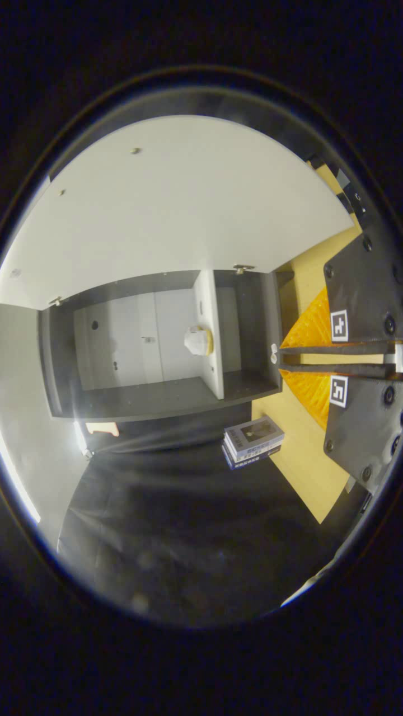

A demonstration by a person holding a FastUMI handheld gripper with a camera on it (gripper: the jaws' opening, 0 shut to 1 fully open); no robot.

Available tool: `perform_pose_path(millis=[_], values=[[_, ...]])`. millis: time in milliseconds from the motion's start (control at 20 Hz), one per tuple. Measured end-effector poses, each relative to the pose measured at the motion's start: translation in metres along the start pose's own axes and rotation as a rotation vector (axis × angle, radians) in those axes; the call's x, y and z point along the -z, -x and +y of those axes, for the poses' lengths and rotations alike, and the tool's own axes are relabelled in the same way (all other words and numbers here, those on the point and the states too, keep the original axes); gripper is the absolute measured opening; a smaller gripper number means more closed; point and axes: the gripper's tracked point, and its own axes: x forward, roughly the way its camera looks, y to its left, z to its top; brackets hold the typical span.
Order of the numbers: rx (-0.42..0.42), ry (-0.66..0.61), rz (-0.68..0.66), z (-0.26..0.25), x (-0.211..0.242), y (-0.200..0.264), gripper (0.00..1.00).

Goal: Open the shoe cabinet door, grab the shoes and put them into the shoe cabinet, then close the shoe cabinet door.

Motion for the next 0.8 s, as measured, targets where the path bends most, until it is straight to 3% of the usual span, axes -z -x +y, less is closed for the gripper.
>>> perform_pose_path(millis=[250, 350, 600, 700, 800], values=[[0.028, 0.002, 0.093, -0.012, 0.086, -0.036, 0.03], [0.049, 0.006, 0.123, -0.017, 0.116, -0.049, 0.24], [0.113, -0.021, 0.247, -0.035, 0.178, -0.080, 0.19], [0.134, -0.020, 0.316, -0.041, 0.200, -0.089, 0.31], [0.141, -0.035, 0.354, -0.043, 0.213, -0.096, 0.33]])
